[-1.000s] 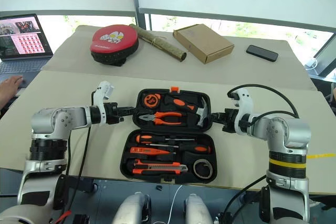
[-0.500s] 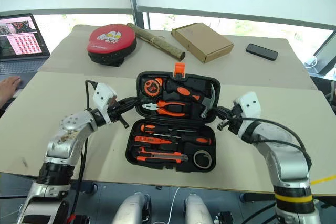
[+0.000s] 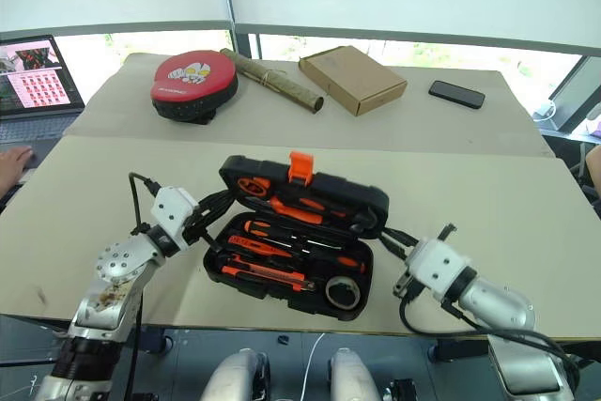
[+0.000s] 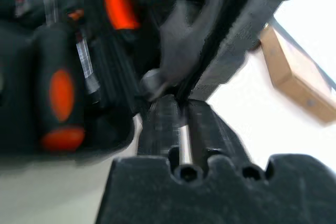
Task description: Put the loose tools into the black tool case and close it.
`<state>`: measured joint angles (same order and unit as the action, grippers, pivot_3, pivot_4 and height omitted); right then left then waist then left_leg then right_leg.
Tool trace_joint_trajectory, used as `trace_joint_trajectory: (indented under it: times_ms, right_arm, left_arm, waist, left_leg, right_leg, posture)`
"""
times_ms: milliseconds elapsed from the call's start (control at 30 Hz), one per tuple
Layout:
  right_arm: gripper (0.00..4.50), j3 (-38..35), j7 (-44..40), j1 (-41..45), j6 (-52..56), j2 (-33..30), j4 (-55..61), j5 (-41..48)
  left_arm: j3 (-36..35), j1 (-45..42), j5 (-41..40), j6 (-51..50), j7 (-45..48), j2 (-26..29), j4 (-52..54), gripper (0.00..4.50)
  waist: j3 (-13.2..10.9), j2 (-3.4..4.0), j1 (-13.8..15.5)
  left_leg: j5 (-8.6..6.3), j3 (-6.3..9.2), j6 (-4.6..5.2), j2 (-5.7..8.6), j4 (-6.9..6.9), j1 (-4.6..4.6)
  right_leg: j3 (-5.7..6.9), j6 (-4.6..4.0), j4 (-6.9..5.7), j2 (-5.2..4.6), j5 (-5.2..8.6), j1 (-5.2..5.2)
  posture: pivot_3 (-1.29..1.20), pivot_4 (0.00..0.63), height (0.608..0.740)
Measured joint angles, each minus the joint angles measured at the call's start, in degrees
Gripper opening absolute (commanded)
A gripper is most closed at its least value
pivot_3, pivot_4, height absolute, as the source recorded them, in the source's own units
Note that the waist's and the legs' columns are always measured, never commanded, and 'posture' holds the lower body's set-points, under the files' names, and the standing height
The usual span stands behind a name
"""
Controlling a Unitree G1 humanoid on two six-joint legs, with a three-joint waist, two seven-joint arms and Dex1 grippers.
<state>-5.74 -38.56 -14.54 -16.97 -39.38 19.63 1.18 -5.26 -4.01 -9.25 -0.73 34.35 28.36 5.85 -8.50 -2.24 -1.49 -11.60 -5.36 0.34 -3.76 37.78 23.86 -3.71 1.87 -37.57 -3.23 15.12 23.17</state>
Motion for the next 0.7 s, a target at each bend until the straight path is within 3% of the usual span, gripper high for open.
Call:
trace_joint_trajectory:
  times_ms: [100, 133, 200, 233, 333, 433, 567, 700]
  right_arm:
    - [2.88, -2.82, -1.07, -6.82, -0.95, -0.35, 3.22, 0.84]
    - [3.08, -4.5, -2.02, -9.06, -0.76, -1.16, 5.26, 2.2]
    - [3.09, -9.58, -5.65, -14.86, 1.37, -4.57, 10.97, 6.74]
    - [3.09, -10.92, -6.83, -16.1, 2.05, -5.77, 12.36, 8.1]
    - [2.32, -13.65, -13.02, -24.43, 6.02, -8.55, 16.32, 14.24]
    - [1.31, -12.72, -17.1, -27.9, 10.73, -10.56, 17.53, 17.6]
    - [0.01, -8.26, -18.93, -26.8, 19.85, -14.73, 24.05, 20.6]
    - [0.0, -2.9, -16.66, -19.87, 27.73, -15.61, 27.3, 20.47]
  left_arm:
    - [-6.26, 5.61, -1.77, -3.06, -0.76, 2.12, 2.03, 2.9]
    - [-8.1, 7.09, -3.66, -5.34, -0.57, 3.12, 4.0, 3.1]
    - [-12.56, 9.52, -9.42, -12.43, 1.58, 7.08, 8.63, 3.83]
    - [-13.64, 9.91, -10.76, -14.39, 2.46, 8.64, 9.53, 3.83]
    - [-16.19, 9.8, -14.43, -19.81, 6.94, 14.02, 8.79, 3.88]
    - [-12.47, 3.94, -12.95, -19.92, 11.8, 16.91, 0.52, 3.18]
    - [-2.03, -10.35, -7.26, -12.7, 18.45, 16.37, -12.8, 1.77]
    - [5.64, -21.8, -2.09, -6.21, 22.63, 12.99, -22.22, 0.26]
  waist:
    - [-0.04, 0.0, 0.34]
    - [-0.04, -0.01, 0.48]
    - [-0.04, -0.1, 0.86]
    - [-0.04, -0.11, 0.95]
    - [-0.02, -0.12, 1.55]
    - [-0.02, -0.13, 1.85]
    - [0.04, -0.35, 2.32]
    - [0.1, -0.6, 2.04]
  left_leg:
    - [-0.01, 0.01, -0.02, -0.05, -0.04, 0.0]
    - [-0.01, 0.01, -0.03, -0.06, -0.03, 0.0]
    - [-0.02, 0.01, -0.05, -0.1, -0.01, -0.04]
    - [-0.02, 0.02, -0.06, -0.1, -0.02, -0.04]
    - [-0.28, 0.04, -0.49, -0.13, -0.02, -0.25]
    - [-0.28, 0.06, -0.5, -0.11, -0.02, -0.25]
    - [-0.28, -0.02, -0.5, -0.04, -0.01, -0.06]
    - [-0.02, -0.03, -0.04, -0.01, 0.04, 0.35]
  right_leg:
    - [0.03, -0.04, -0.06, -0.05, 0.06, 0.03]
    - [0.03, -0.02, -0.07, -0.09, 0.08, 0.02]
    - [0.05, 0.0, -0.02, -0.17, 0.13, -0.06]
    - [0.08, -0.01, 0.03, -0.18, 0.13, -0.1]
    - [0.18, -0.3, 0.26, -0.23, 0.47, -0.08]
    - [0.21, -0.31, 0.4, -0.24, 0.46, -0.11]
    - [0.25, -0.62, 0.49, -0.21, 0.2, -0.04]
    - [0.25, -0.08, 0.55, -0.16, -0.11, 0.06]
  posture:
    - [0.0, 0.15, 0.74]
    - [0.0, 0.15, 0.74]
    - [0.0, 0.15, 0.74]
    - [0.0, 0.15, 0.74]
    - [0.0, 0.15, 0.74]
    - [0.0, 0.15, 0.74]
    - [0.0, 0.15, 0.74]
    - [0.0, 0.15, 0.74]
